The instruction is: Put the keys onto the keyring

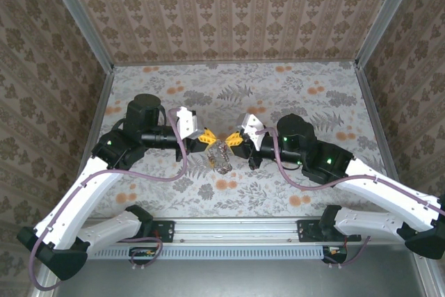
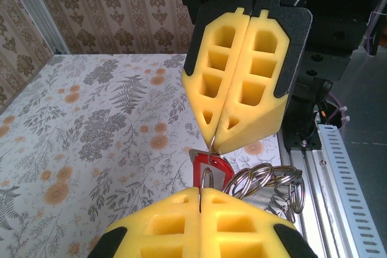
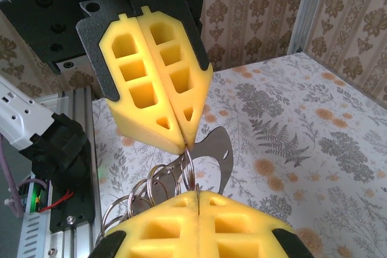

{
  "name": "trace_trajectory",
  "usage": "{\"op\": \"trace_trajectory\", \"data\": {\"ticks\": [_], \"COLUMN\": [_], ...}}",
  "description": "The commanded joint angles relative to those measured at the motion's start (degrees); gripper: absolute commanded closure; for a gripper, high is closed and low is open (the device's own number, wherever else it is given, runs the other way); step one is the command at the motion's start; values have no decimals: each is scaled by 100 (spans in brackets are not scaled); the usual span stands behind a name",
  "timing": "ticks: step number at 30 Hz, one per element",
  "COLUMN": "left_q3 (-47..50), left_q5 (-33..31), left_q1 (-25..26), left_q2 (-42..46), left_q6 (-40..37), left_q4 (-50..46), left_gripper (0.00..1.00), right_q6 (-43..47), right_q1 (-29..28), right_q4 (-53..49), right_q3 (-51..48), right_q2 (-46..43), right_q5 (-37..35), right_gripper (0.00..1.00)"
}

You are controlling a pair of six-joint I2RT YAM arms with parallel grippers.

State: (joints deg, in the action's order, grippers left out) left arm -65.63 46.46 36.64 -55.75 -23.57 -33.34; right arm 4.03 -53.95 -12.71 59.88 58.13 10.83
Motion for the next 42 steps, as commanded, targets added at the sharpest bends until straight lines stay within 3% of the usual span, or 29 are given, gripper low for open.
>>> {"op": "trace_trajectory", "data": {"ticks": [1,42], "left_q3": [15,28], "left_q5": [127,109], "left_q1": [-26,-26], "left_q2": [125,125], "left_q6": [121,120], "left_q4": [206,232], "left_gripper": [100,100], "right_q6": [-106,-161], "right_q1": [-37,-58], "right_q4": [213,128], "right_q3": [-33,-54], "right_q2": [15,-3], "right_q5": [77,51], "right_gripper": [100,100]}}
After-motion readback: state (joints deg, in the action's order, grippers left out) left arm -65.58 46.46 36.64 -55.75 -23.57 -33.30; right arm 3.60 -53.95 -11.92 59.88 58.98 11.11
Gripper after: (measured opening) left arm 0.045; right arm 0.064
